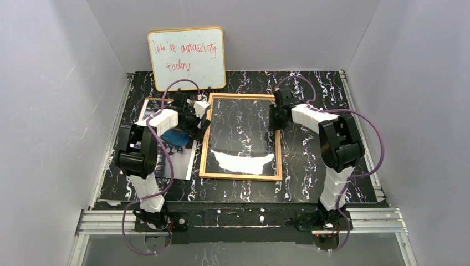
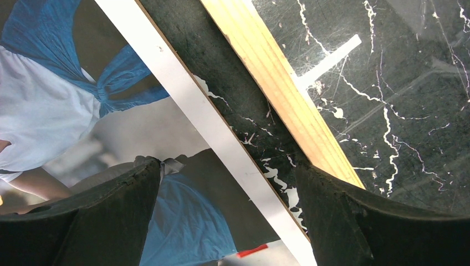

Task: Put the photo into the frame
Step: Adjust the photo frame at the center of the board, then pick up the photo at the center of the board, then turn over the photo from the photo frame.

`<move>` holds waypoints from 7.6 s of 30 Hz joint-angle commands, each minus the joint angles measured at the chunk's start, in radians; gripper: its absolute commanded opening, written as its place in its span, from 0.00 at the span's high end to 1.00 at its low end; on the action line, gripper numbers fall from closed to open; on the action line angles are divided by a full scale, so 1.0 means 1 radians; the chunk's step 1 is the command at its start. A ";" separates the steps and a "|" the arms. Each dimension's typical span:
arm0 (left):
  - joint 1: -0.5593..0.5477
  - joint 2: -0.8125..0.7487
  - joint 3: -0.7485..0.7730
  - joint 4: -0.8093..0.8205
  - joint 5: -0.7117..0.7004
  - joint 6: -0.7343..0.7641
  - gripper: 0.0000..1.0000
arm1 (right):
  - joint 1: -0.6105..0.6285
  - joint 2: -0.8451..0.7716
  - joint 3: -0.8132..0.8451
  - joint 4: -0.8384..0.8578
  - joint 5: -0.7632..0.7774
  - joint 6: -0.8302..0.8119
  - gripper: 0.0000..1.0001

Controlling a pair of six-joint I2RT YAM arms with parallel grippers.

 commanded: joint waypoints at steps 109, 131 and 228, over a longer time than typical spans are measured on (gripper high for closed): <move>0.552 -0.010 -0.069 -0.175 -0.205 0.310 0.17 | 0.479 0.481 0.801 0.265 0.017 0.235 0.84; 0.552 -0.033 -0.070 -0.192 -0.189 0.324 0.17 | 0.451 0.546 0.774 0.389 -0.144 0.300 0.67; 0.643 -0.293 0.195 -0.554 0.013 0.292 0.02 | 0.315 0.086 0.474 -0.160 0.403 0.586 0.99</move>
